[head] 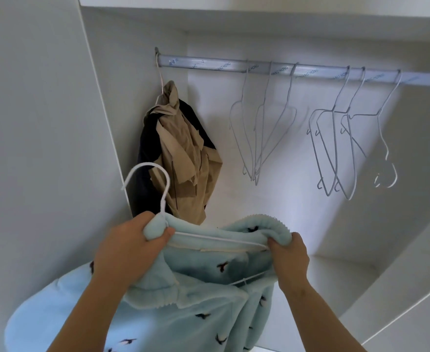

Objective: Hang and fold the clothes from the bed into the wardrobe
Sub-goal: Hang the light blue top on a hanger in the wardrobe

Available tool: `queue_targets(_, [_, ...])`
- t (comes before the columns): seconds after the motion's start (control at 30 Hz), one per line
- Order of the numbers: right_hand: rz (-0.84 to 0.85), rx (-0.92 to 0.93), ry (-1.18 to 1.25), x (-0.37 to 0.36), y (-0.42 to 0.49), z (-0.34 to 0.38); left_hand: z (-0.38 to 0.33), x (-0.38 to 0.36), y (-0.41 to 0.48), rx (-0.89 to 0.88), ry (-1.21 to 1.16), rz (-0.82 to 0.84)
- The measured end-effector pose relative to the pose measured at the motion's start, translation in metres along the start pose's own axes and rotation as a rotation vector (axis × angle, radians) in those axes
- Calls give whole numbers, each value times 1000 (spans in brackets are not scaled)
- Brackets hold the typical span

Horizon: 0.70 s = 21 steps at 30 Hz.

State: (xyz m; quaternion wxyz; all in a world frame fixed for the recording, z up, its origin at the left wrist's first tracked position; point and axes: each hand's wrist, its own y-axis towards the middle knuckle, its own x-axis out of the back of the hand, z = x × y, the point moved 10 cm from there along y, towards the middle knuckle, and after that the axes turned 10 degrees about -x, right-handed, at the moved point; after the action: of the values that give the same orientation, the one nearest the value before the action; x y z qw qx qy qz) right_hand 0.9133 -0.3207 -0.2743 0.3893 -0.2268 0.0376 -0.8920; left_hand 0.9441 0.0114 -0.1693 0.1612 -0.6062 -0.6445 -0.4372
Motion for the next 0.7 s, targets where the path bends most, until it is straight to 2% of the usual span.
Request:
queue_targets(0.17, [62,22,266,-6,-14,22,-9,-21,-4,-4,103,7])
queue_targets(0.3, [339,-83,465,-28,-36,39,-1,-20,-6,94,109,-71])
queue_targets(0.43, [600,-8,222,-59,-74,56,-1,-9,2,159,21,-176])
queue_targets(0.53, [808,128,44,-83,-110,66,-22,-17,9,91,-101,-167])
queue_targets(0.63, [857,281,-105,-87,-122,71,-28,-17,7,44,-198,-212])
queue_targets(0.7, [907,322,-243,-84,-119,66,-23,-13,7,32,-229,-235])
